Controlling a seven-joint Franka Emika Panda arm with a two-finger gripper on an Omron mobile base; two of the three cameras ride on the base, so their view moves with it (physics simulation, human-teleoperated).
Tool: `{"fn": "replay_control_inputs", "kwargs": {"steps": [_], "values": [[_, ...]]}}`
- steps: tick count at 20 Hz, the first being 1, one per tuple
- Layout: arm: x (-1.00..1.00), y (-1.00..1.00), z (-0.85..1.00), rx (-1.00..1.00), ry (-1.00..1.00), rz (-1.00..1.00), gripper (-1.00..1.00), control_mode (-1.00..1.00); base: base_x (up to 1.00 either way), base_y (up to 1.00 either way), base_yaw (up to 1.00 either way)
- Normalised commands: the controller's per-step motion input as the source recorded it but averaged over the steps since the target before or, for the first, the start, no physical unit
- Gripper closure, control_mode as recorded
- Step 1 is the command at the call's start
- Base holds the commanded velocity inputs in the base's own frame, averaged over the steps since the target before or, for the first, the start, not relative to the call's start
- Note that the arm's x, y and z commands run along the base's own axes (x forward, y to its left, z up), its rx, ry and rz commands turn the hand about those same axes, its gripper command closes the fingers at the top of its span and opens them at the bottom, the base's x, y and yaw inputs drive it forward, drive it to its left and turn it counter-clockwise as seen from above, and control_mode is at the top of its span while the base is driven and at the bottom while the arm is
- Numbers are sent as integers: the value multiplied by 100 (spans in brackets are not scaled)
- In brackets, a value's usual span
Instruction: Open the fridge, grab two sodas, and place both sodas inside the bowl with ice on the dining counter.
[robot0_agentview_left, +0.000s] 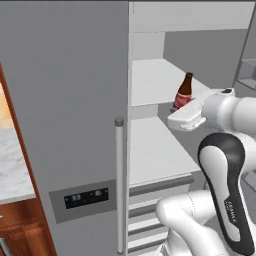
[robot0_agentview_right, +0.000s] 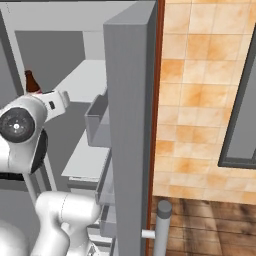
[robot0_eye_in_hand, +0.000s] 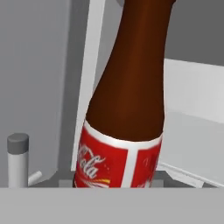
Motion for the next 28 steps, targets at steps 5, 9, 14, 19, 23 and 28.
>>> {"fn": "replay_control_inputs", "kwargs": {"steps": [5, 9, 14, 19, 23, 28], "values": [[-100, -15, 12, 0, 16, -14, 100, -100, 0, 0, 0], [-100, -6, 12, 0, 19, -16, 100, -100, 0, 0, 0], [-100, 0, 6, 0, 19, -16, 100, -100, 0, 0, 0], [-94, 0, 0, 0, 18, -15, 100, -100, 0, 0, 0], [0, 0, 0, 0, 0, 0, 100, 100, -87, 13, -12], [0, 0, 0, 0, 0, 0, 100, 100, -79, 36, -16]]}}
